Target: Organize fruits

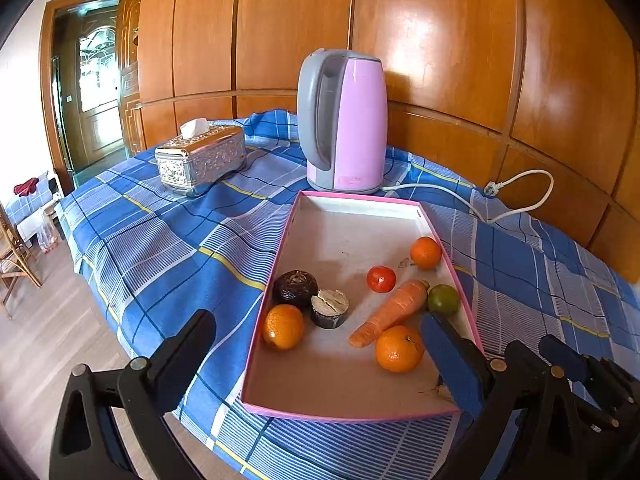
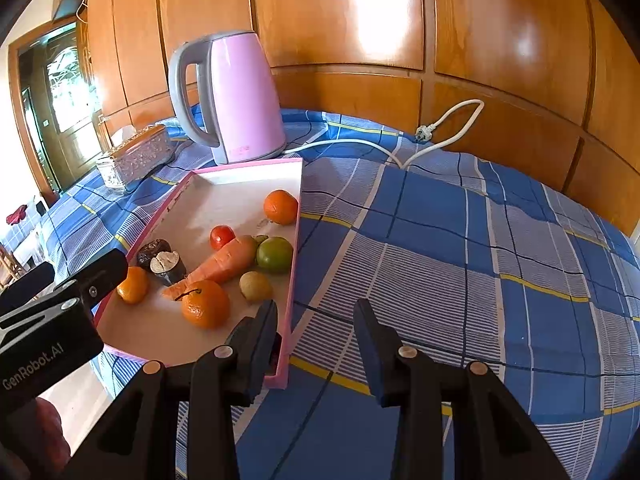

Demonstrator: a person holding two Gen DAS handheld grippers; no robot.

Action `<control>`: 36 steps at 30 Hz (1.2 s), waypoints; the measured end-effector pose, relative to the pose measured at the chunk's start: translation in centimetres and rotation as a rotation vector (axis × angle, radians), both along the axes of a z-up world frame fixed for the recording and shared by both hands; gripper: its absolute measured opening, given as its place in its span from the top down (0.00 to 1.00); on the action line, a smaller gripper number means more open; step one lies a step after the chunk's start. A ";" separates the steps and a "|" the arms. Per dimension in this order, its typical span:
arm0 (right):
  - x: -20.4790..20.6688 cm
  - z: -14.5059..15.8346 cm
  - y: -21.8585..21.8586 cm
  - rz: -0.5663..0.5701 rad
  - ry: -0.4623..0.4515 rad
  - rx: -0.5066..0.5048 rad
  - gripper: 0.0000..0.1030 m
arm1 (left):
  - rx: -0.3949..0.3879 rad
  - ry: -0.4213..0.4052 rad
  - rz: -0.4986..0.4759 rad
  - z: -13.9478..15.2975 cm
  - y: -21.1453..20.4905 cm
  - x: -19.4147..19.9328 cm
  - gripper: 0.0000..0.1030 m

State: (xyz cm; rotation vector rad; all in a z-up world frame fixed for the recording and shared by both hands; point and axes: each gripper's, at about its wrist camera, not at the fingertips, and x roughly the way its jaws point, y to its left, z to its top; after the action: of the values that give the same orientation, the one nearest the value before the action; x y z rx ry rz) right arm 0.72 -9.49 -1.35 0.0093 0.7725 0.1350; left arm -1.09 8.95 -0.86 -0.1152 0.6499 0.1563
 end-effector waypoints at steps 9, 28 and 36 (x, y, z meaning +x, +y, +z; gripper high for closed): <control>-0.1 -0.1 0.2 0.009 0.000 -0.004 0.61 | -0.001 0.004 0.004 -0.1 0.0 0.0 0.00; -0.3 0.2 0.5 0.016 -0.016 -0.012 0.61 | 0.000 0.004 0.004 0.1 -0.1 -0.2 0.00; -0.3 0.1 0.5 0.021 -0.012 -0.013 0.61 | -0.006 0.010 0.000 -0.1 -0.2 -0.1 0.00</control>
State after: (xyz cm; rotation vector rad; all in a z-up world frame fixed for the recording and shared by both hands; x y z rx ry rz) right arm 0.38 -8.98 -1.26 -0.0117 0.7614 0.1494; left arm -1.24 8.78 -0.92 -0.1200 0.6604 0.1554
